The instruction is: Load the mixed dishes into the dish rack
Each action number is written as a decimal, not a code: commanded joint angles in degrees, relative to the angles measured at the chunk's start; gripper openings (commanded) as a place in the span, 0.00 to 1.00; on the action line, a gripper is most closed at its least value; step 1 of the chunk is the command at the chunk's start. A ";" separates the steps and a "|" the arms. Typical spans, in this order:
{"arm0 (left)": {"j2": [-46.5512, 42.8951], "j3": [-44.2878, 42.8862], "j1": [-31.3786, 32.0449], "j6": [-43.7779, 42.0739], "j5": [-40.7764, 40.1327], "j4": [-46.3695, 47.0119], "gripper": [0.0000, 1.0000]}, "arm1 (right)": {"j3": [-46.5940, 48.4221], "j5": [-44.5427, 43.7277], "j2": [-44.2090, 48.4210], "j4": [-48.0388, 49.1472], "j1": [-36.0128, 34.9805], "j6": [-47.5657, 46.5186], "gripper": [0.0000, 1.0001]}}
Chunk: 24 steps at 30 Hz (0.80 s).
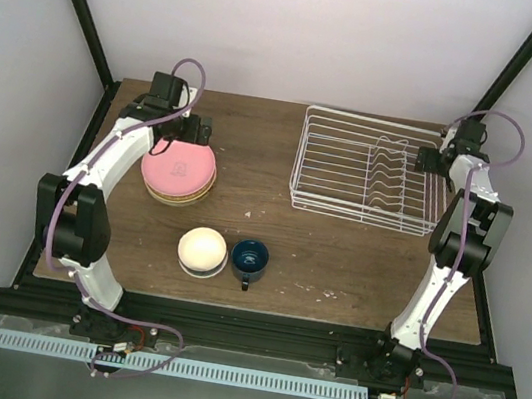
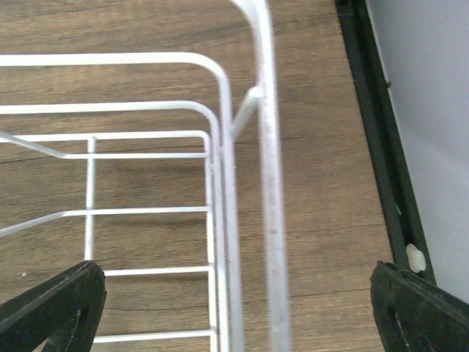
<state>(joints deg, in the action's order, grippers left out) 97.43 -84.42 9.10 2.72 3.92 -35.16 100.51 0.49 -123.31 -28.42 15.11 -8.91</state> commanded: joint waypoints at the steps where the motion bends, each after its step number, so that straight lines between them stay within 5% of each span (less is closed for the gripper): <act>1: 0.97 -0.35 0.26 0.27 2.43 2.69 1.00 | -2.37 4.08 0.19 0.43 -1.67 -1.09 1.00; 17: 23.01 -31.57 11.58 0.46 9.66 -5.25 1.00 | -6.64 -0.24 2.89 0.74 -4.45 -1.70 1.00; 24: 23.69 -32.95 16.05 0.95 9.95 -4.16 1.00 | -7.71 -1.11 7.67 -0.33 -5.35 0.34 1.00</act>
<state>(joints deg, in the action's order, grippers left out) 121.16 -116.16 23.94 3.03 13.30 -38.48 94.37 -0.45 -119.72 -24.71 11.14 -10.04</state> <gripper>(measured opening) 0.998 0.998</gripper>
